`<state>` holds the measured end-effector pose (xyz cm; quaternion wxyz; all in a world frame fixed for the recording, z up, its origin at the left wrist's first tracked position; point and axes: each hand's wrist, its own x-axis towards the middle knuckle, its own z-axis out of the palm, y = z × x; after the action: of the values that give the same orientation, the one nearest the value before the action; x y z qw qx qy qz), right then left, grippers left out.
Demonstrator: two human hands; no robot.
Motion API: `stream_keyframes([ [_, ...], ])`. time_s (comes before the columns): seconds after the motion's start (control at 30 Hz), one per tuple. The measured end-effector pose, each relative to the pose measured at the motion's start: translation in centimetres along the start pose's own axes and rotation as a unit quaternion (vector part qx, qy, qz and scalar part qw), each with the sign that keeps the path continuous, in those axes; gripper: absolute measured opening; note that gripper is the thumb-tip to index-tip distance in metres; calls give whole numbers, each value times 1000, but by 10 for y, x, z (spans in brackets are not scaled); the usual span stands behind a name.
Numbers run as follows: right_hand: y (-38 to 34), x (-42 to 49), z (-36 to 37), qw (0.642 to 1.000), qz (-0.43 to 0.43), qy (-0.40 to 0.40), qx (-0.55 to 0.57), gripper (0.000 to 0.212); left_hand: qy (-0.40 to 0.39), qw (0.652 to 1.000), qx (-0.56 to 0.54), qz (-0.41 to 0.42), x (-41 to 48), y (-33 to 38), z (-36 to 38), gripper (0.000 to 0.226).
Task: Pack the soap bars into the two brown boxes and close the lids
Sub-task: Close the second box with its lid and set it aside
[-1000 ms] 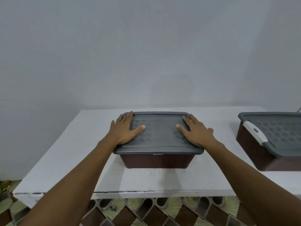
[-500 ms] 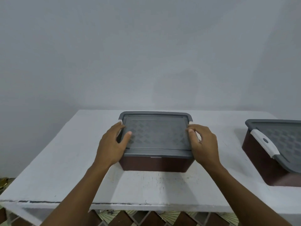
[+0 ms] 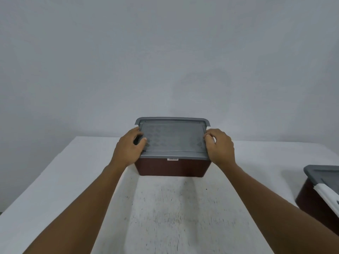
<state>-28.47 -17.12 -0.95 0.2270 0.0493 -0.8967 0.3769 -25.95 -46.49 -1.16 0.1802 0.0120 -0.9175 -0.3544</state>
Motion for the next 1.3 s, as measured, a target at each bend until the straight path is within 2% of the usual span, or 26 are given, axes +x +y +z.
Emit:
stream_keyframes([
  [0.2, 9, 45, 23, 1000, -2, -5, -4, 27, -21, 1000, 20, 9, 47, -2, 6, 35],
  [0.4, 14, 53, 27, 999, -14, -26, -14, 29, -36, 994, 94, 51, 51, -9, 7, 38],
  [0.47, 14, 51, 24, 998, -20, -49, -27, 26, -9, 983, 152, 103, 50, -8, 6, 46],
  [0.57, 16, 40, 7, 990, -39, -131, -43, 17, 23, 966, 206, 153, 48, -2, 9, 46],
  [0.63, 22, 28, -14, 986, -47, -150, -63, 22, 4, 966, 208, 152, 42, 12, 20, 47],
  [0.8, 43, -14, -99, 982, -72, -101, -145, 23, -41, 961, 166, 216, 3, 76, 80, 50],
  [0.93, 80, -47, -180, 974, -38, -93, -202, 21, -56, 959, 155, 233, -42, 144, 136, 59],
  [1.03, 117, -74, -243, 970, 1, -97, -223, 15, -86, 955, 105, 262, -88, 197, 177, 51],
  [1.13, 156, -103, -296, 966, 48, -70, -246, 17, -182, 964, 33, 190, -132, 249, 211, 43],
  [1.2, 178, -119, -324, 962, 58, -63, -258, 15, -242, 963, -71, 93, -157, 288, 226, 42],
  [1.3, 194, -136, -351, 960, 72, -64, -265, 14, -296, 919, -253, -66, -183, 330, 239, 43],
])
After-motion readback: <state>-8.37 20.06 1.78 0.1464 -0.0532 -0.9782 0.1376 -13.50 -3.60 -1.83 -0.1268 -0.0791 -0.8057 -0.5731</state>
